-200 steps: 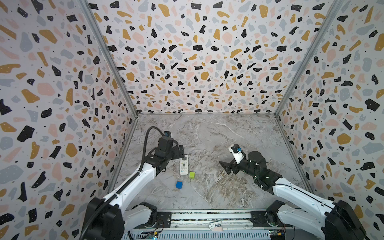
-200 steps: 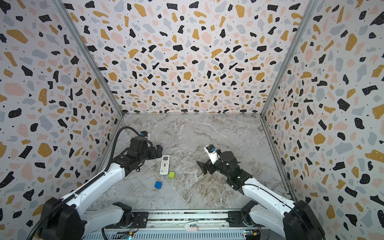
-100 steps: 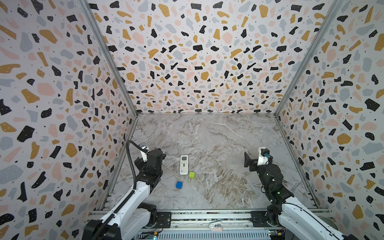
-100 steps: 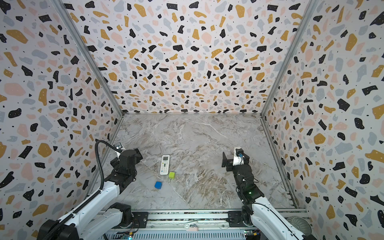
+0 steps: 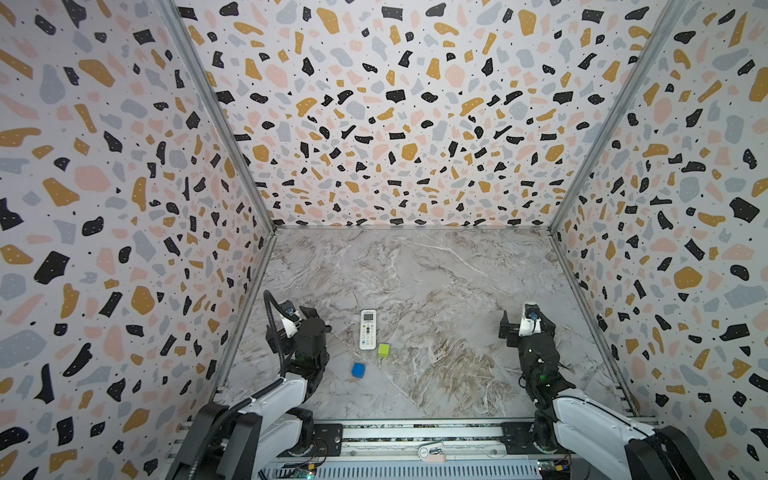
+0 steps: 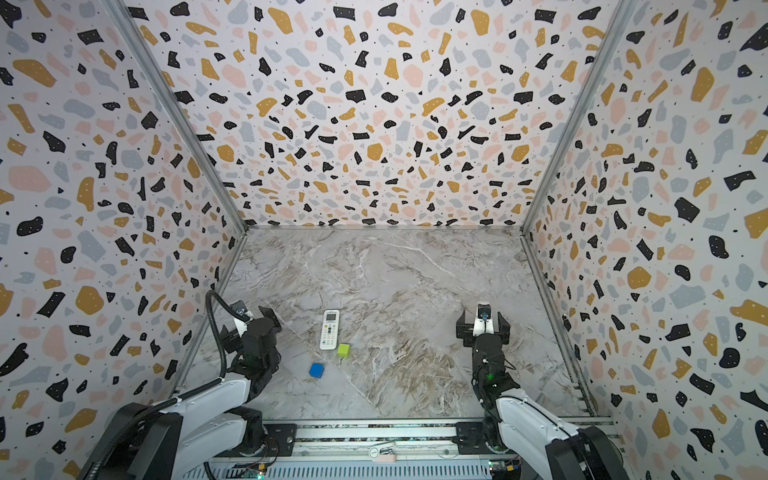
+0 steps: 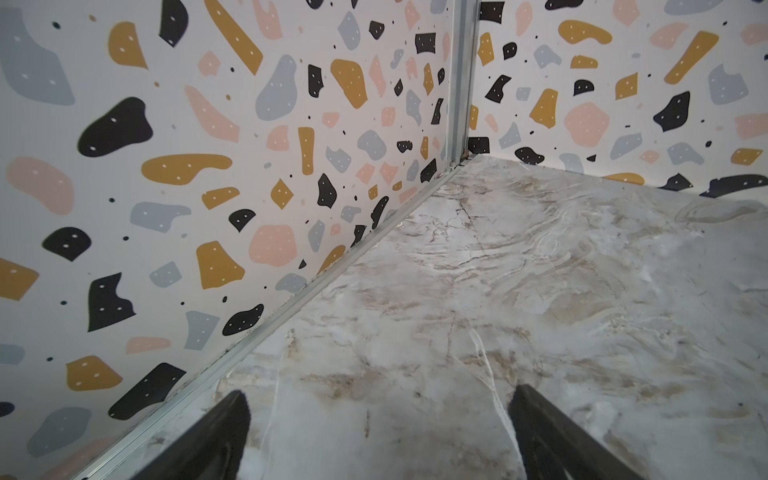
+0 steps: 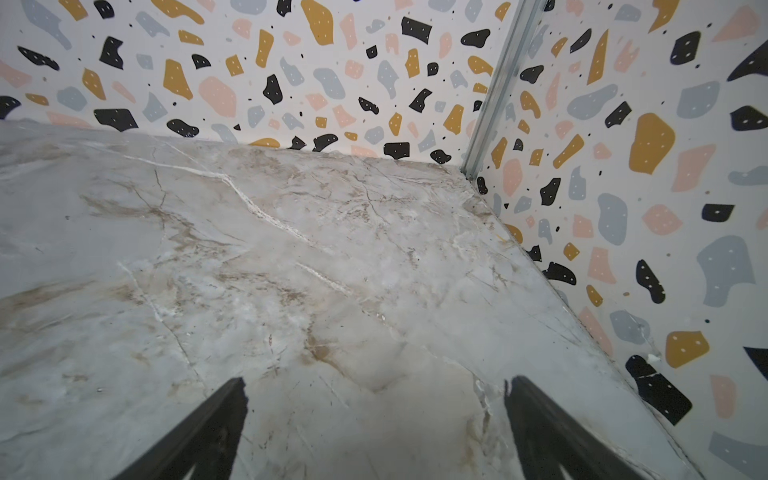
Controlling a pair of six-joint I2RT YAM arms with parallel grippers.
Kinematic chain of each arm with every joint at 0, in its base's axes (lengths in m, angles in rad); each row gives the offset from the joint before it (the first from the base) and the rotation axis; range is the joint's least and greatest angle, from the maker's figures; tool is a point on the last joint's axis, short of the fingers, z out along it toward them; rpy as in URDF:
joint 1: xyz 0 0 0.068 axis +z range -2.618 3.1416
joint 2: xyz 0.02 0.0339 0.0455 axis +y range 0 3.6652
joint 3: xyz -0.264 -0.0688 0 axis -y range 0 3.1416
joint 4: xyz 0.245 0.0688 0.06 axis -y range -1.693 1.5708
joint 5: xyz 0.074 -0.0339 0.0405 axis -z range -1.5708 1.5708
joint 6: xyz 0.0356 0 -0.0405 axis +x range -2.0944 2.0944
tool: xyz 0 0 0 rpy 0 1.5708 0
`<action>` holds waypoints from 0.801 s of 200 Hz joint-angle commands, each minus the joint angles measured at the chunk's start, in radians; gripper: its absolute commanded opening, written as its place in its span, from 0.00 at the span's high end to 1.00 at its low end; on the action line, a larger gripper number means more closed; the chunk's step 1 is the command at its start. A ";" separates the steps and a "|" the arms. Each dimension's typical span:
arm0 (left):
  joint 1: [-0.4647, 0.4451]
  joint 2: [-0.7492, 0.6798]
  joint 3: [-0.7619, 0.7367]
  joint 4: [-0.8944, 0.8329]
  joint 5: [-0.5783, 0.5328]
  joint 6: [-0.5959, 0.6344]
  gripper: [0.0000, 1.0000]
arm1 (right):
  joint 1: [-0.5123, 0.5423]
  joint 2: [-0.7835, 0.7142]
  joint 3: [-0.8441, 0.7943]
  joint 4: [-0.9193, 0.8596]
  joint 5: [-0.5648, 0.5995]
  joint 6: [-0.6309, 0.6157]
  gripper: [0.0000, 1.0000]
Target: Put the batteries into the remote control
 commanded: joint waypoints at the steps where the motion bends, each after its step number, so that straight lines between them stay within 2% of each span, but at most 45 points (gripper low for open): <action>1: 0.005 0.039 -0.008 0.272 0.024 0.079 0.00 | -0.006 0.081 0.004 0.227 0.006 -0.063 0.01; 46: 0.007 0.186 -0.019 0.491 0.133 0.174 0.01 | -0.010 0.315 0.025 0.533 -0.004 -0.149 0.01; 57: 0.007 0.196 -0.016 0.497 0.156 0.184 0.00 | -0.012 0.347 0.029 0.574 -0.009 -0.166 0.01; 109: 0.029 0.246 0.027 0.453 0.243 0.193 0.00 | -0.032 0.384 0.089 0.479 -0.079 -0.149 0.01; 120: 0.047 0.258 0.014 0.481 0.264 0.177 0.00 | -0.077 0.443 0.064 0.580 -0.177 -0.124 0.01; 135: 0.066 0.279 0.006 0.515 0.280 0.164 0.00 | -0.086 0.512 0.045 0.720 -0.134 -0.113 0.01; 160: 0.070 0.281 0.006 0.514 0.286 0.162 0.01 | -0.111 0.473 0.081 0.587 -0.181 -0.084 0.01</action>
